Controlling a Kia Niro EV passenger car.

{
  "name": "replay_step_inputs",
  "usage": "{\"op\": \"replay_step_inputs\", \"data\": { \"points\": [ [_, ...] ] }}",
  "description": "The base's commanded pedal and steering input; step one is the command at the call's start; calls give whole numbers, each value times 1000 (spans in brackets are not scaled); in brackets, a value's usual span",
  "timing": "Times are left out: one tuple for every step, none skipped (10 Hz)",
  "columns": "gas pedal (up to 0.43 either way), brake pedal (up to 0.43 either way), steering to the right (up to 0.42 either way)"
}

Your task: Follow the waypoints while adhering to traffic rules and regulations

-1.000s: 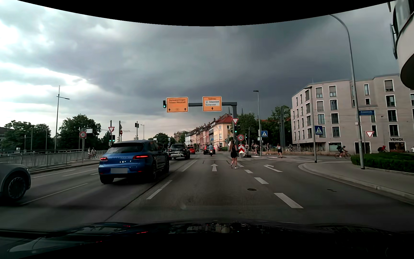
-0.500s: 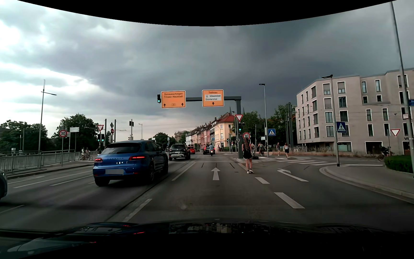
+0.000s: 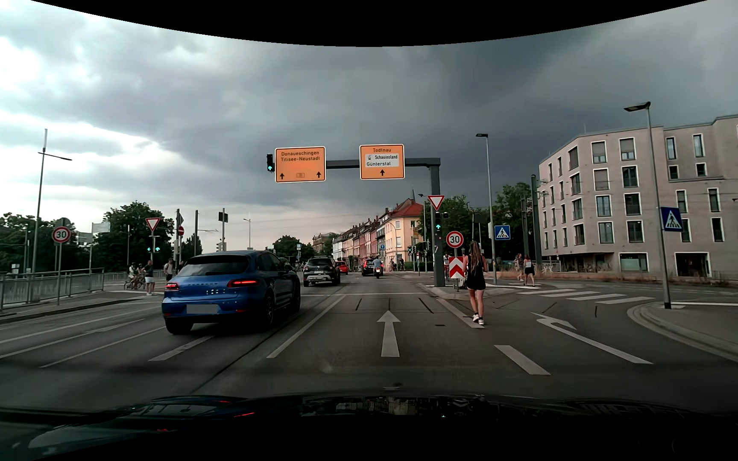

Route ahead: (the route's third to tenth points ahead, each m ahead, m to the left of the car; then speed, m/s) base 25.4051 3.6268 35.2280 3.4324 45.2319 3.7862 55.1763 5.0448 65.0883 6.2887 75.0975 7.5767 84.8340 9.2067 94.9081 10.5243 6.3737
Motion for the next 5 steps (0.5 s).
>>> {"op": "replay_step_inputs", "data": {
  "points": [
    [138,0,-12],
    [138,0,-12],
    [138,0,-11],
    [138,0,-10],
    [138,0,-8]
  ]
}}
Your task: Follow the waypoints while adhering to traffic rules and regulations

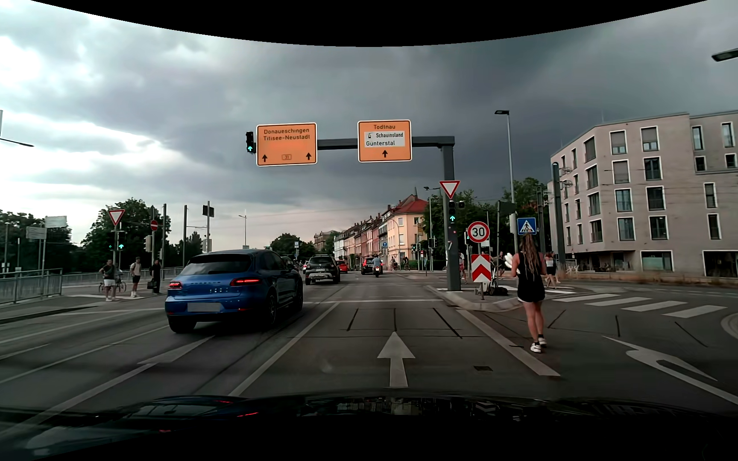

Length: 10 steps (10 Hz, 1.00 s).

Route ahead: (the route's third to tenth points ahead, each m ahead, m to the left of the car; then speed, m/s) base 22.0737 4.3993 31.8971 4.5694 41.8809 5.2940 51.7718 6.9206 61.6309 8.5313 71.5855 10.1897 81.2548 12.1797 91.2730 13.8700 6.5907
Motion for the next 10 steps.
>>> {"op": "replay_step_inputs", "data": {
  "points": [
    [138,0,-5],
    [138,0,-4],
    [138,0,-4],
    [138,0,-4],
    [138,0,-4],
    [138,0,-4],
    [138,0,-4],
    [138,0,-3],
    [138,0,-3],
    [138,0,-3]
  ]
}}
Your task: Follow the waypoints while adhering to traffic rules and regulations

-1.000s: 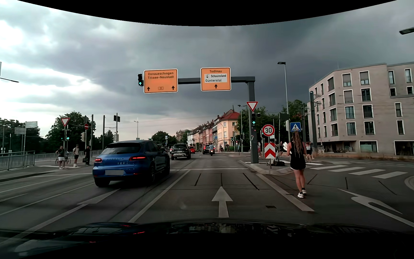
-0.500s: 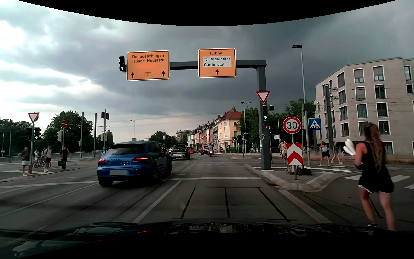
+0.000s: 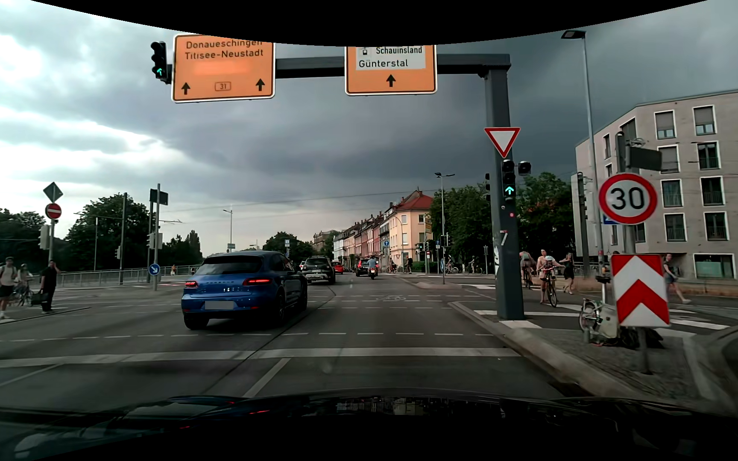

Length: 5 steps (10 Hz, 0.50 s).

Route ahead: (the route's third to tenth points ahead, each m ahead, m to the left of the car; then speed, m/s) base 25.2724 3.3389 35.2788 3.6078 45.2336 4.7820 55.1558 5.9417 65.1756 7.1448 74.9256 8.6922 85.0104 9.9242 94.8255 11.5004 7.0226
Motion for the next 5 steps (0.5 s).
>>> {"op": "replay_step_inputs", "data": {
  "points": [
    [138,0,-3],
    [138,0,-3],
    [138,0,-3],
    [138,0,-3],
    [138,0,-3]
  ]
}}
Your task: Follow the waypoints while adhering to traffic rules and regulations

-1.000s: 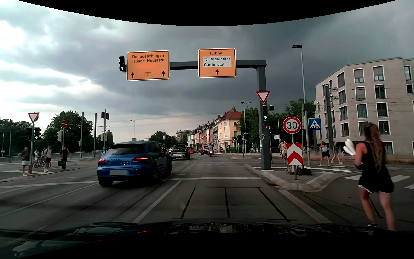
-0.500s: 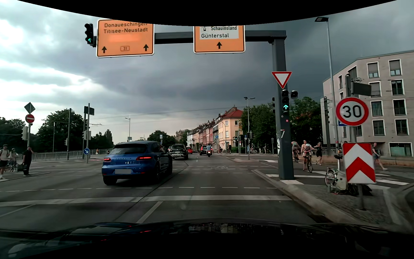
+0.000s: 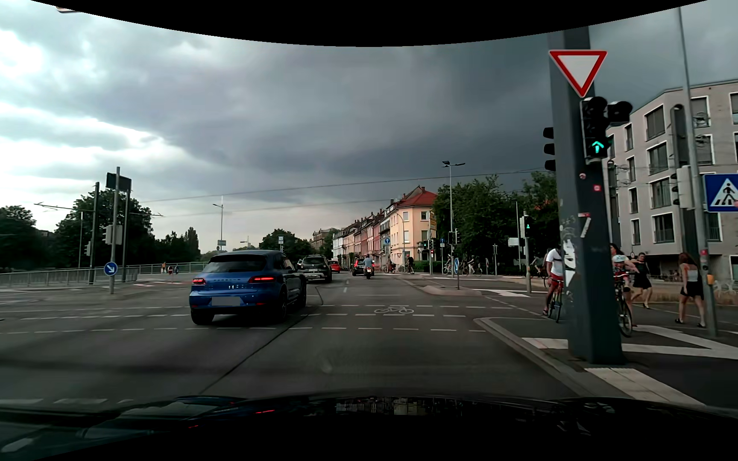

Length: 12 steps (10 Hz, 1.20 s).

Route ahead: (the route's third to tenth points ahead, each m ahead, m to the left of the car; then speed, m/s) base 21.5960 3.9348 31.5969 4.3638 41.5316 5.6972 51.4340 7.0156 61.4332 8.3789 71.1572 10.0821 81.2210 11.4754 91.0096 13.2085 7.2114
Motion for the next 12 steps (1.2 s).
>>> {"op": "replay_step_inputs", "data": {
  "points": [
    [130,0,-3],
    [130,0,-4],
    [130,0,-4],
    [118,0,-5],
    [118,0,-6],
    [118,0,-7],
    [118,0,-8],
    [118,0,-11],
    [118,0,-13],
    [118,0,-14],
    [118,0,-14],
    [118,0,-15]
  ]
}}
